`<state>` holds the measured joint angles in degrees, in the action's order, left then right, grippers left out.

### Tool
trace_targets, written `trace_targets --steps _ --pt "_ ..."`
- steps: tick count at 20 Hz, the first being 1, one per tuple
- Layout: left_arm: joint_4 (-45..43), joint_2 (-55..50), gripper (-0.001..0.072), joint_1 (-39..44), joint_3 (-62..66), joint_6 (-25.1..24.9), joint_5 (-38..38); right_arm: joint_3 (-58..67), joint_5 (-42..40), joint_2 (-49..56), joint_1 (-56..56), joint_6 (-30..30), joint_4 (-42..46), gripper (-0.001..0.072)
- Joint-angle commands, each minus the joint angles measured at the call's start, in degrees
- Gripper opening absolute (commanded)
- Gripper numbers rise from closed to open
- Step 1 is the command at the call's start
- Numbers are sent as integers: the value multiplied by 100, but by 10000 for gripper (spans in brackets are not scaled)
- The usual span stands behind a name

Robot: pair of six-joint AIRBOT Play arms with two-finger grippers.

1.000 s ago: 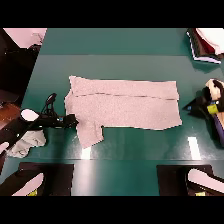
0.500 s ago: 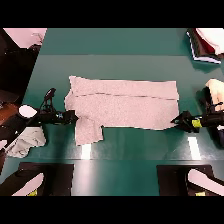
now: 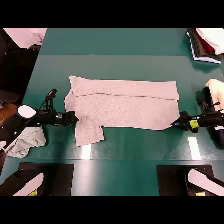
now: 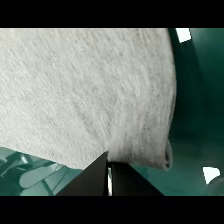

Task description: Fold the shirts.

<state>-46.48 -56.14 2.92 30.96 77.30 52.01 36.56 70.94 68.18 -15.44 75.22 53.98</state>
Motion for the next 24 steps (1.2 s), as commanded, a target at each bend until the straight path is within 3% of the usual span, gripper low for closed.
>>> trace_targets --steps 1,4,6,9,14,19,24 --pt "-719 490 19 2 -33 232 743 -4 435 -466 9 28 892 11" --pt "-1027 1327 19 2 -249 570 1478 -7 1078 -1237 -44 79 1631 11" --pt "-938 1843 19 4 -431 835 1888 -7 1364 -1718 -44 81 1766 10" --pt "-535 2264 20 2 -417 831 2380 -2 1360 -2358 -26 90 1759 11" --pt "-494 1851 20 2 612 669 1029 586 1176 -2295 -26 190 1611 10" --pt "-492 446 22 2 1399 184 542 1576 774 -990 448 186 1456 11" --pt "-492 -529 22 2 1596 173 -199 2581 509 354 916 337 1451 11"
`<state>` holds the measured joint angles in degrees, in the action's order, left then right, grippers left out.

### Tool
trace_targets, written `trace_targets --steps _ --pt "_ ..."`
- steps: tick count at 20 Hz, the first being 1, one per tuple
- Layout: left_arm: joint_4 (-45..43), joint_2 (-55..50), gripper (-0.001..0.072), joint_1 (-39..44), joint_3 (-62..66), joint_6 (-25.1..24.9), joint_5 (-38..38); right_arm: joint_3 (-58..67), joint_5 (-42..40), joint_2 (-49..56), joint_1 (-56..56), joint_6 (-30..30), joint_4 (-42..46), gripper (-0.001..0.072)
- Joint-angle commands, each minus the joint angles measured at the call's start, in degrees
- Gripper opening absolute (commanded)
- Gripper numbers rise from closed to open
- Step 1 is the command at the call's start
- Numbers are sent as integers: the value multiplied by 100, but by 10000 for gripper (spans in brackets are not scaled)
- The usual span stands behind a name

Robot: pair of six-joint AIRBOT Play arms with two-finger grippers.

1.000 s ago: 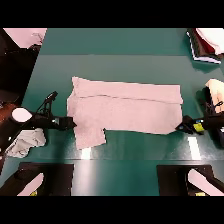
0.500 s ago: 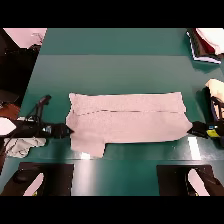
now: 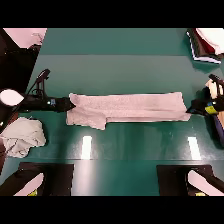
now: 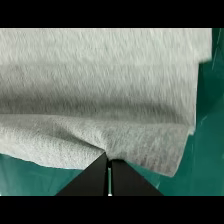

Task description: Fold the shirts.

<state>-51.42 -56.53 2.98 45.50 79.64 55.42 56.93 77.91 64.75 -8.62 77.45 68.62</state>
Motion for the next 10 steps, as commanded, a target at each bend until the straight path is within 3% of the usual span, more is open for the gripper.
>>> trace_targets --steps 1,8,9,10 --pt "2 -577 23 -4 146 -61 -785 730 -214 933 243 120 -24 11" --pt "63 -776 32 -4 164 -55 -1934 1663 -498 2144 249 116 -920 13" --pt "98 -776 311 -4 164 -52 -2100 1759 -610 2277 238 116 -1104 70" --pt "140 -776 574 -4 164 -24 -2229 1847 -750 2380 232 116 -1274 343"
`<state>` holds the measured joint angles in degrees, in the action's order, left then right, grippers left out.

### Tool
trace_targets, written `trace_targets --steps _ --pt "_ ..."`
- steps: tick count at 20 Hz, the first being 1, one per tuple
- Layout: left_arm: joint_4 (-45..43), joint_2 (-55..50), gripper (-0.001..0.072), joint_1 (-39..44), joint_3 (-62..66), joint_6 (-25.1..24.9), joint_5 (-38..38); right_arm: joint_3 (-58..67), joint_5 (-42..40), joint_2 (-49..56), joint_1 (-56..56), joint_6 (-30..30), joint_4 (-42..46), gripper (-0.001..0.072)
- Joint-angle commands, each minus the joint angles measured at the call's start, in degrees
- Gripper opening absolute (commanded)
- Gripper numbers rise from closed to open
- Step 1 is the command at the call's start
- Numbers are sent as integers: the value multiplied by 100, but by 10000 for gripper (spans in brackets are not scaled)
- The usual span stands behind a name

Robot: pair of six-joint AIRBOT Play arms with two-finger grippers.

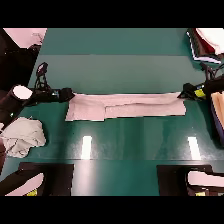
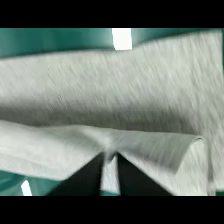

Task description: Fold the shirts.

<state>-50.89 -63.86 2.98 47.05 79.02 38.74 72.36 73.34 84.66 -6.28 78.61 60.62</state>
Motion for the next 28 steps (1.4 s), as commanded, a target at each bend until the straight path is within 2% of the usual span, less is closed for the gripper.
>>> trace_targets --steps 1,3,7,8,9,10,12,16,24,27,28 --pt "192 -44 596 -4 17 50 -597 422 -356 490 -46 0 -625 537" --pt "232 -42 595 -4 140 46 -319 704 -105 619 -179 -96 -699 538" --pt "251 -44 593 -4 332 46 739 787 811 640 -693 -752 -579 537" --pt "251 -44 448 -4 332 46 942 782 907 638 -833 -850 -461 538" --pt "249 -44 166 -4 330 37 1134 782 942 640 -994 -883 -337 538" --pt "249 -44 33 -4 332 -31 1296 776 940 643 -1163 -885 -295 538" --pt "247 -44 32 -4 326 -146 1534 807 1099 785 -1508 -957 -420 530" --pt "249 -44 32 -4 326 -142 1554 828 1554 1436 -1799 -1202 -555 530" --pt "247 -44 30 -4 326 -140 1572 831 1587 2048 -1187 -1582 -564 524" --pt "273 -66 22 -2 326 -66 1534 831 1458 2048 -942 -1631 -568 354" --pt "389 -103 22 11 326 13 1528 831 1467 2048 -890 -1709 -566 246"
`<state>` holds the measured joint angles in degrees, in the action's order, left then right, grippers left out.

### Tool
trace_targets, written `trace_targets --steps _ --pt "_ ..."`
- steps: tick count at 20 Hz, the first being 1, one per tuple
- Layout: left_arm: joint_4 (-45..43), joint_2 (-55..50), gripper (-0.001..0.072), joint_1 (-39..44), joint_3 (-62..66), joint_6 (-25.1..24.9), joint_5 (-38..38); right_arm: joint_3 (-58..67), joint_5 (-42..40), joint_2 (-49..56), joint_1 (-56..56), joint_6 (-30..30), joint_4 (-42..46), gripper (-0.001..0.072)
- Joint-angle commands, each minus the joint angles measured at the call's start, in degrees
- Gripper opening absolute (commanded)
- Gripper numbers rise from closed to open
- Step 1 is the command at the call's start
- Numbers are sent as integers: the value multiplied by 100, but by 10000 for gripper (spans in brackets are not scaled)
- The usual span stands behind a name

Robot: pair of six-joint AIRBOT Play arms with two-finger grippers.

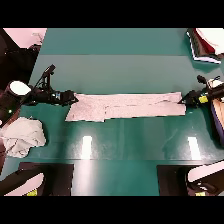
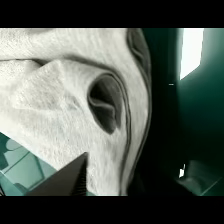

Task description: Fold the shirts.

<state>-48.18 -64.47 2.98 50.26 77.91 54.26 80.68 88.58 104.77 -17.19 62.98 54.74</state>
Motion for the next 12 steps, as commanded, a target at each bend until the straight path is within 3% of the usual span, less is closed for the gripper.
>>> trace_targets --steps 1,2,7,12 --pt "210 -92 22 92 22 131 -61 -2 -2 37 232 -164 24 138" --pt "267 -157 21 203 79 116 -87 -2 107 24 232 -164 11 13" --pt "273 -1228 21 1174 1259 111 -129 -2 267 -678 249 -291 -461 10" --pt "275 -3230 22 2310 3150 7 -229 153 450 -1694 713 -138 -1231 9"
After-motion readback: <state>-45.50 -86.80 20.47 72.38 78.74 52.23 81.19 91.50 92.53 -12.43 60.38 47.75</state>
